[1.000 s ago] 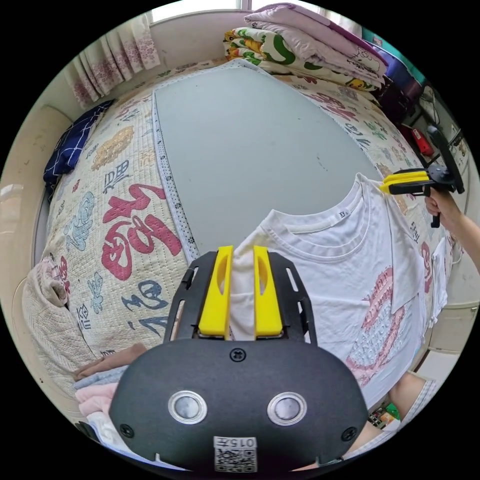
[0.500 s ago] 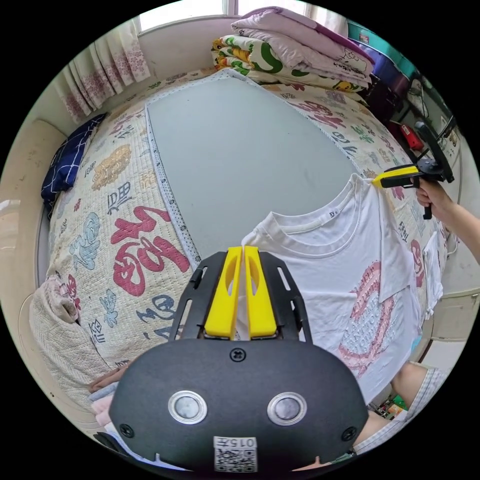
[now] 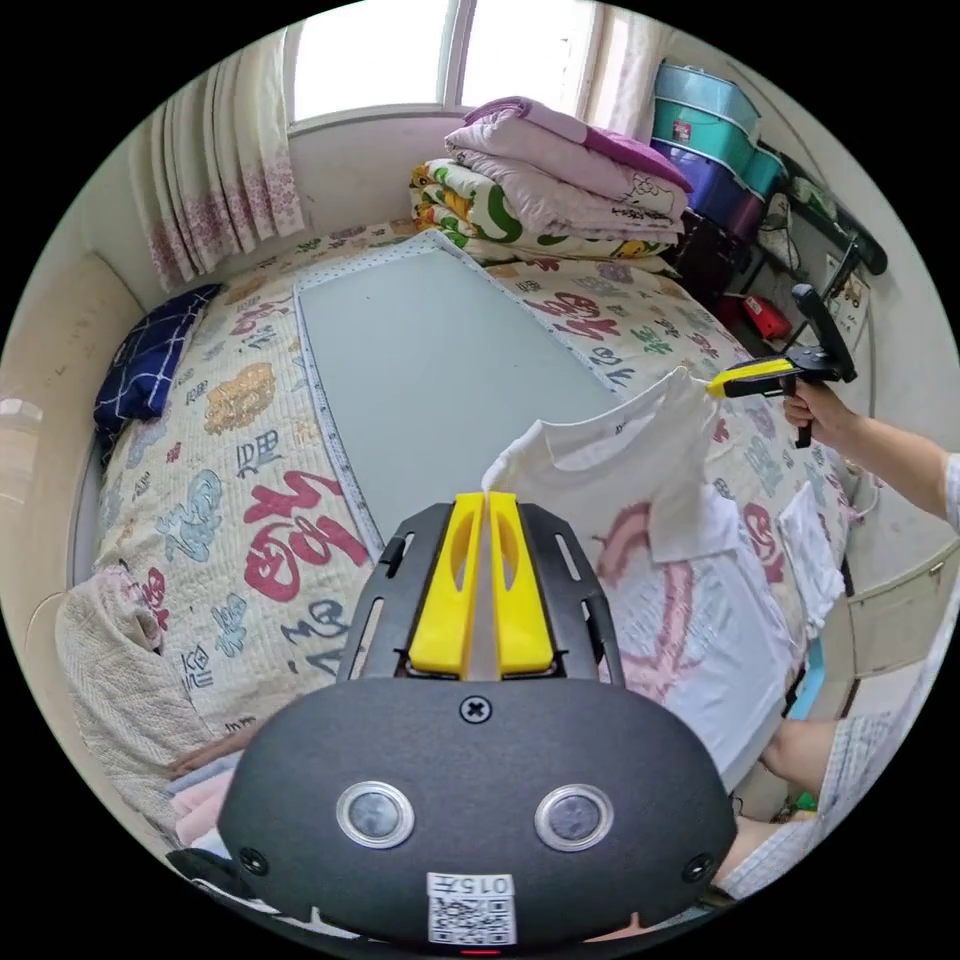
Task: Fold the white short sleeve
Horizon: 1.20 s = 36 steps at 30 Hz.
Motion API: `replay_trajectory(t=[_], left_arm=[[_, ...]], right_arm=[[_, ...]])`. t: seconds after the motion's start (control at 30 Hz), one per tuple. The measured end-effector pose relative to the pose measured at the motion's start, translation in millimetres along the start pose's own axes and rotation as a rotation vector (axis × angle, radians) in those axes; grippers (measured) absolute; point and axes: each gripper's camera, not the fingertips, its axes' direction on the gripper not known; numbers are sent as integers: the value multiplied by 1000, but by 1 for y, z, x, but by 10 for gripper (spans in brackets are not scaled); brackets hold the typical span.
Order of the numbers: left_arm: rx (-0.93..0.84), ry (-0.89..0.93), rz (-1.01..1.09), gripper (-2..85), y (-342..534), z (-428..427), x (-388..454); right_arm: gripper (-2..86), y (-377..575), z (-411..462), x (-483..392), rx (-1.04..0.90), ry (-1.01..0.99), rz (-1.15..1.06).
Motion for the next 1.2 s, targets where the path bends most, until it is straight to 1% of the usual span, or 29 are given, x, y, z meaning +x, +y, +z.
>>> replay_trajectory(t=[0.07, 0.13, 0.23, 0.3, 0.37, 0.53, 0.7, 0.8, 0.87, 0.9, 0.93, 0.97, 1.0, 1.07, 1.1, 1.17, 1.2], left_arm=[[-15, 97, 51, 1, 46, -24, 15], [-46, 157, 103, 1, 84, -38, 32], [-167, 257, 147, 1, 148, -45, 65], [-254, 307, 179, 0, 184, -42, 89], [-364, 311, 233, 0, 229, -29, 123], [-514, 283, 315, 1, 294, 8, 178], [-581, 223, 241, 2, 322, 28, 200], [-612, 249, 211, 2, 332, 23, 202], [-621, 171, 240, 4, 334, 12, 202], [-607, 150, 231, 5, 333, 8, 200], [-559, 124, 186, 9, 327, -2, 193], [-494, 102, 98, 15, 318, -10, 182], [-459, 88, 43, 23, 313, -13, 174], [-324, 18, -229, 60, 294, -20, 140], [-298, 14, -291, 71, 291, -19, 132], [-251, 14, -456, 89, 281, -4, 110], [-245, -1, -499, 92, 280, 1, 106]], right_arm=[[-8, 53, -38, -33, -24, -39, -111], [-8, 96, -59, -58, -77, -117, -153], [-8, 168, -82, -103, -199, -205, -219], [-8, 208, -87, -129, -284, -226, -235], [-8, 254, -84, -159, -403, -246, -257], [-7, 311, -76, -205, -568, -202, -331], [-1, 320, -95, -216, -661, -189, -337], [7, 309, -126, -198, -667, -267, -230], [20, 293, -159, -166, -604, -276, -76], [24, 288, -167, -156, -580, -272, -32], [34, 275, -185, -134, -517, -263, 67], [43, 262, -203, -110, -433, -263, 177], [46, 255, -210, -98, -392, -268, 237], [69, 236, -226, -46, -289, -342, 537], [78, 233, -227, -34, -271, -375, 612], [105, 224, -233, -1, -155, -506, 798], [110, 222, -233, 4, -140, -521, 835]])
